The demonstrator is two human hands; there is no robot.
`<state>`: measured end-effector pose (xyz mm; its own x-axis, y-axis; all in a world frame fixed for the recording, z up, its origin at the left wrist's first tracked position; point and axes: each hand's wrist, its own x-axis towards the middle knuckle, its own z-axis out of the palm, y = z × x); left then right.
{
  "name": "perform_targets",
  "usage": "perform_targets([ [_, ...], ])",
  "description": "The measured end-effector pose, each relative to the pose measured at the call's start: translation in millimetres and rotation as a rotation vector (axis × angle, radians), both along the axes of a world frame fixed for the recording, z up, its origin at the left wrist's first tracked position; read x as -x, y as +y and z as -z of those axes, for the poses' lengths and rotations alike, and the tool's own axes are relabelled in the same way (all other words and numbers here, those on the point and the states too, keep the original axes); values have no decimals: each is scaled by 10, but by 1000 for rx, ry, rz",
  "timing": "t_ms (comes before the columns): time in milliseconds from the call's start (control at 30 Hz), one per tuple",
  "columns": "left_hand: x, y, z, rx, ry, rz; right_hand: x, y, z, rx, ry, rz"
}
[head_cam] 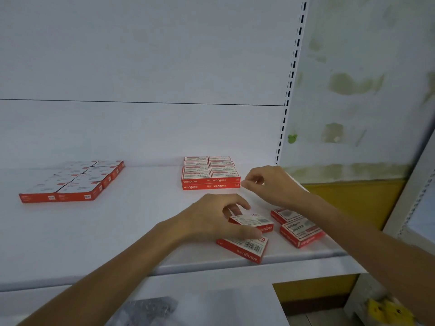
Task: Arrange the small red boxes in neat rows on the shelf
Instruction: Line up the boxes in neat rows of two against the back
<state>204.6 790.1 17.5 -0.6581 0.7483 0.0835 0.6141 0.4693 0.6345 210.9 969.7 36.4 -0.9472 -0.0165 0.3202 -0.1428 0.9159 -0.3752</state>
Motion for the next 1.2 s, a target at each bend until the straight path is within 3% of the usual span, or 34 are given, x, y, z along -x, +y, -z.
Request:
perform_targets([
  [333, 85, -176, 92, -301, 210, -105, -365, -274, -87, 4, -82, -167],
  [533, 214, -281, 45, -588, 75, -379, -281, -369, 47, 54, -37, -233],
  [700, 235, -315, 44, -515, 10, -287, -155, -334, 113, 94, 165, -241],
  [833, 244, -401, 42, -445, -38, -312, -97, -351, 129, 128, 200, -217],
  [900, 233, -449, 28, -453, -16, -350, -77, -414, 108, 312, 171, -170],
  [1033, 158, -411, 35, -564, 19, -404, -13, -554, 5, 955, -77, -81],
  [1200, 71, -324, 84, -583, 98, -425, 32, -652, -16, 1107, -202, -135],
])
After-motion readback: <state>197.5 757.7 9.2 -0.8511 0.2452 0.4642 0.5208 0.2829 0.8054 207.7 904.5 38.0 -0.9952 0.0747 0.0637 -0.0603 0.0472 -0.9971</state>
